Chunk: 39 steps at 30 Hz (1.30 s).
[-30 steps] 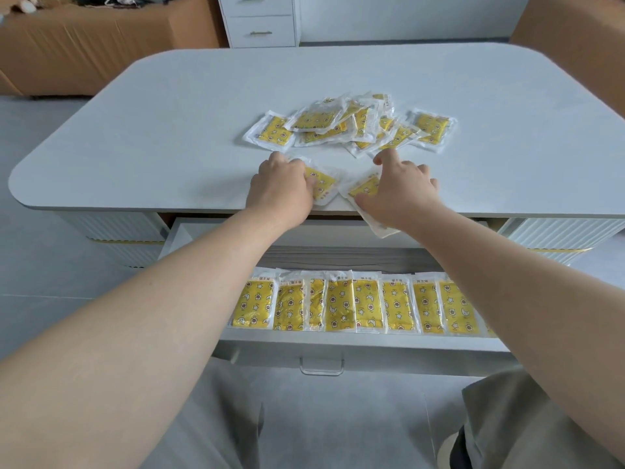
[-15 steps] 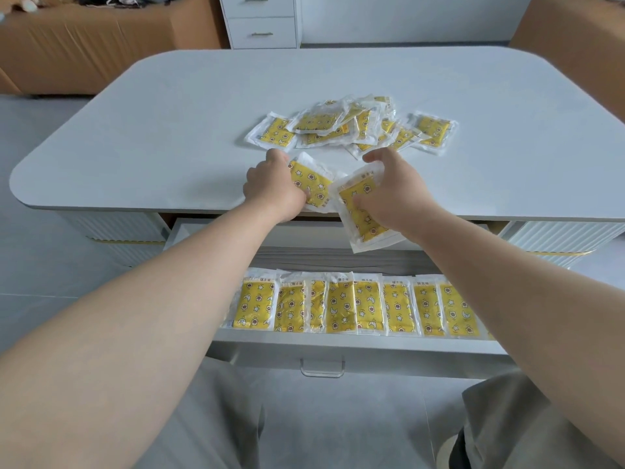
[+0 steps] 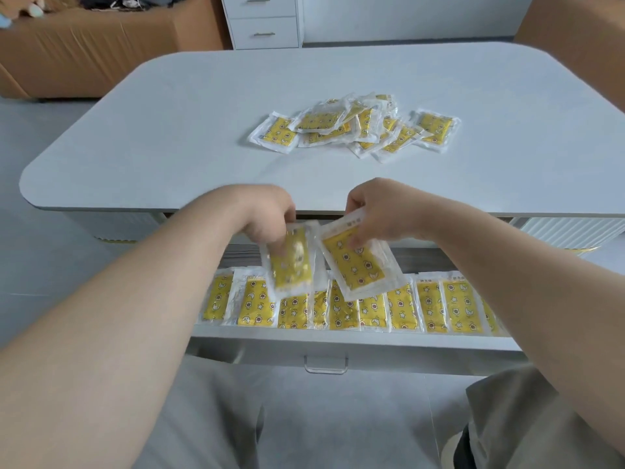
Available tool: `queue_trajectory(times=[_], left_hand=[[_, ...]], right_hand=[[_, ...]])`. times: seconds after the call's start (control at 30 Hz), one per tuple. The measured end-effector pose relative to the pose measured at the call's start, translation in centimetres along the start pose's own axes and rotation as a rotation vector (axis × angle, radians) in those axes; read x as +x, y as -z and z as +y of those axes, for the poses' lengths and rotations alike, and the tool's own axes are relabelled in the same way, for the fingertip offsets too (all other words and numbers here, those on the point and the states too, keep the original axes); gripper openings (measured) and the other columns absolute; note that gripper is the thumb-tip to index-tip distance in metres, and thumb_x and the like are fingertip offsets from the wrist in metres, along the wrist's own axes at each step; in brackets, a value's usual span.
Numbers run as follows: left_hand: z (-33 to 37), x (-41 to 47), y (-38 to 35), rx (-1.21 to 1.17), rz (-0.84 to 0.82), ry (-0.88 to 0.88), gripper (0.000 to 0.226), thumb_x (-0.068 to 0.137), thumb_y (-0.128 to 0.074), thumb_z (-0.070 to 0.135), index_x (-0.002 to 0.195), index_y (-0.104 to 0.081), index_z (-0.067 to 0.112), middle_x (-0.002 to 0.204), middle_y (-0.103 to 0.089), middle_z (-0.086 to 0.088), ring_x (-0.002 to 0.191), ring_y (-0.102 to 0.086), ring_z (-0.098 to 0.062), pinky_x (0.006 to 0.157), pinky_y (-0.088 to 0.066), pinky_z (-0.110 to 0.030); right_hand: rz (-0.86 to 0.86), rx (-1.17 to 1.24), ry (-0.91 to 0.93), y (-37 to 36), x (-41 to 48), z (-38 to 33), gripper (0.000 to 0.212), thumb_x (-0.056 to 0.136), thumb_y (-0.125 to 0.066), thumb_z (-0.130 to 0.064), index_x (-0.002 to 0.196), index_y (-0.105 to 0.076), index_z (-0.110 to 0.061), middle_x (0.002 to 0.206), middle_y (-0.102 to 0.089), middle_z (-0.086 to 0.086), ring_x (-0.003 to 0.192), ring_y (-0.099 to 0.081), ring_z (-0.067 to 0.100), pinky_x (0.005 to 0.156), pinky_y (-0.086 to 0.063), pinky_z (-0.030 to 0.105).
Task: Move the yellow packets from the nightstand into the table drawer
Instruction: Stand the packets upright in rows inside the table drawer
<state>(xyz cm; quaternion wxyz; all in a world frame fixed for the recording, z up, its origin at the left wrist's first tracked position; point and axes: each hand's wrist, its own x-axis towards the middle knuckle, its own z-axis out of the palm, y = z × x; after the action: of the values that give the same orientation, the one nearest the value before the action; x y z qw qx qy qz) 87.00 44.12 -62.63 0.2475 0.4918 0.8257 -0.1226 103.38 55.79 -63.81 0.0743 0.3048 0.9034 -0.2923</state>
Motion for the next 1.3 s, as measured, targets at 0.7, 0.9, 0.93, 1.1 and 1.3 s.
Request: queue_trajectory(times=[0.7, 0.9, 0.93, 1.1, 1.3], left_hand=[[-0.5, 3.8, -8.0, 0.017, -0.192, 0.036, 0.066, 0.081, -0.083, 0.034, 0.136, -0.051, 0.016, 0.133, -0.058, -0.002, 0.113, -0.057, -0.022, 0.089, -0.048, -0.029], [0.0, 3.2, -7.0, 0.125, -0.138, 0.034, 0.074, 0.077, -0.084, 0.042, 0.138, -0.053, 0.014, 0.131, -0.061, -0.005, 0.113, -0.060, -0.027, 0.095, -0.053, -0.037], [0.2, 3.0, -6.4, 0.121, -0.129, 0.036, 0.074, 0.078, -0.083, 0.043, 0.139, -0.053, 0.013, 0.131, -0.061, -0.005, 0.113, -0.061, -0.027, 0.095, -0.053, -0.037], [0.6, 0.9, -3.2, 0.022, -0.032, -0.004, 0.063, 0.085, -0.078, 0.038, 0.138, -0.054, 0.016, 0.129, -0.062, -0.002, 0.108, -0.062, -0.024, 0.086, -0.051, -0.031], [0.4, 0.1, -3.7, 0.043, -0.083, -0.016, 0.057, 0.091, -0.071, 0.040, 0.139, -0.056, 0.015, 0.135, -0.061, -0.002, 0.118, -0.059, -0.024, 0.091, -0.048, -0.031]], right_hand=[[-0.090, 0.029, -0.048, -2.7, 0.5, 1.9, 0.032, 0.079, -0.085, -0.020, 0.101, -0.061, -0.022, 0.098, -0.063, -0.004, 0.081, -0.058, 0.012, 0.060, -0.044, 0.024], [-0.143, 0.096, -0.091, -4.6, 1.0, 1.6, 0.036, 0.079, -0.085, -0.014, 0.106, -0.062, -0.018, 0.099, -0.067, 0.002, 0.082, -0.067, 0.018, 0.068, -0.057, 0.031], [-0.148, 0.144, -0.107, -5.0, 1.2, 1.5, 0.037, 0.079, -0.084, -0.011, 0.107, -0.061, -0.017, 0.100, -0.068, 0.004, 0.083, -0.071, 0.021, 0.075, -0.061, 0.037], [-0.134, 0.367, -0.175, -7.3, 2.1, 1.2, 0.036, 0.080, -0.080, -0.001, 0.108, -0.060, -0.012, 0.093, -0.071, 0.011, 0.077, -0.077, 0.025, 0.081, -0.062, 0.046], [-0.110, 0.103, -0.123, -10.0, 2.9, 1.6, 0.036, 0.081, -0.082, -0.020, 0.107, -0.058, -0.017, 0.090, -0.071, 0.001, 0.072, -0.065, 0.011, 0.059, -0.050, 0.026]])
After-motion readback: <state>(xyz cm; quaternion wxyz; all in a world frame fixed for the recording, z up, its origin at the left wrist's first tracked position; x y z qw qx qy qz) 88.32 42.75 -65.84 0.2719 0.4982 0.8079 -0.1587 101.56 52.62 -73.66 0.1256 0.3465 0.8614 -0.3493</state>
